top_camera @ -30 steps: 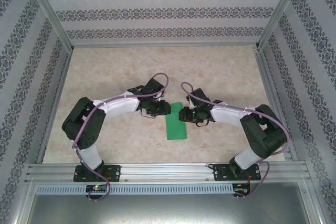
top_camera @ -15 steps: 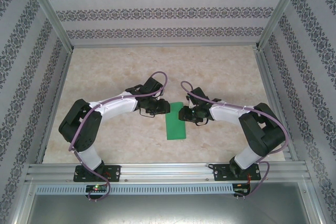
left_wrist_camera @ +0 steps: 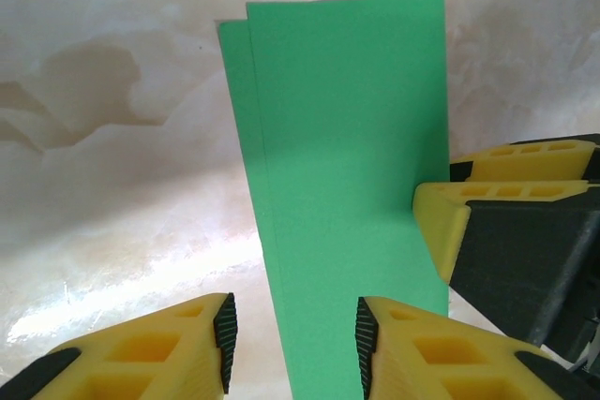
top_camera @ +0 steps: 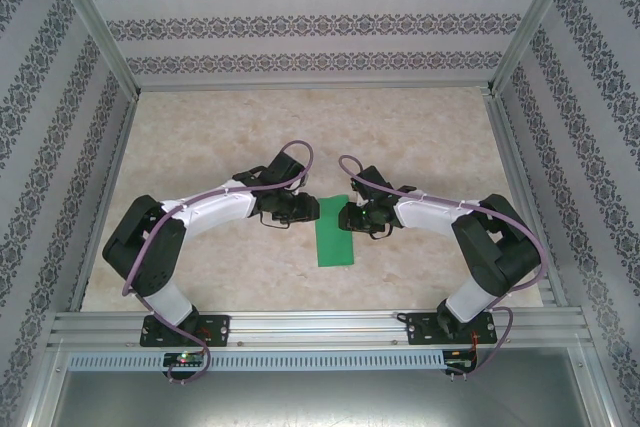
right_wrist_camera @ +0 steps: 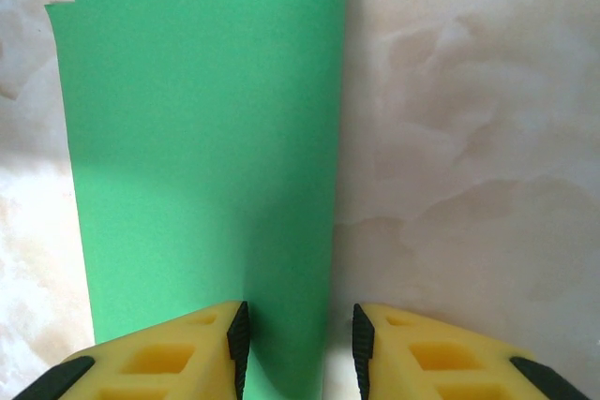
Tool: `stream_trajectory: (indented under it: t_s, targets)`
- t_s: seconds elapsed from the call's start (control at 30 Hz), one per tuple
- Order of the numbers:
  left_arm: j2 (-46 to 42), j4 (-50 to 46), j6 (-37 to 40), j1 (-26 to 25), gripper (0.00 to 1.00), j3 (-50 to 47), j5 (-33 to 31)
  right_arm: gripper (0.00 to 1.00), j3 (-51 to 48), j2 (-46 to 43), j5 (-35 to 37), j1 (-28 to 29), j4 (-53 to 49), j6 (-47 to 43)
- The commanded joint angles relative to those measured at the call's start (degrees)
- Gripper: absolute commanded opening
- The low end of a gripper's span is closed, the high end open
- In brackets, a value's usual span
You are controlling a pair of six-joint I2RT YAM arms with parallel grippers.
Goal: Fold a paper plane with a square sheet of paper (pick it up from the middle)
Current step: Fold the square sheet of paper in half at the center of the table.
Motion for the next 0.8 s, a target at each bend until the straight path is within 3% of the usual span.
stream_trajectory:
  t_s: [0.0, 0.77]
  targets:
    - [-2.17, -0.56, -0.65, 0.49, 0.42, -0.86, -1.14, 0.37, 1.36, 2.50, -0.12, 1.81, 2.30, -1.52]
    - [-1.59, -1.04, -0.22, 0.63, 0.44, -0.34, -0.72, 0.39, 2.38, 2.22, 1.29, 2.76, 0.39, -2.99]
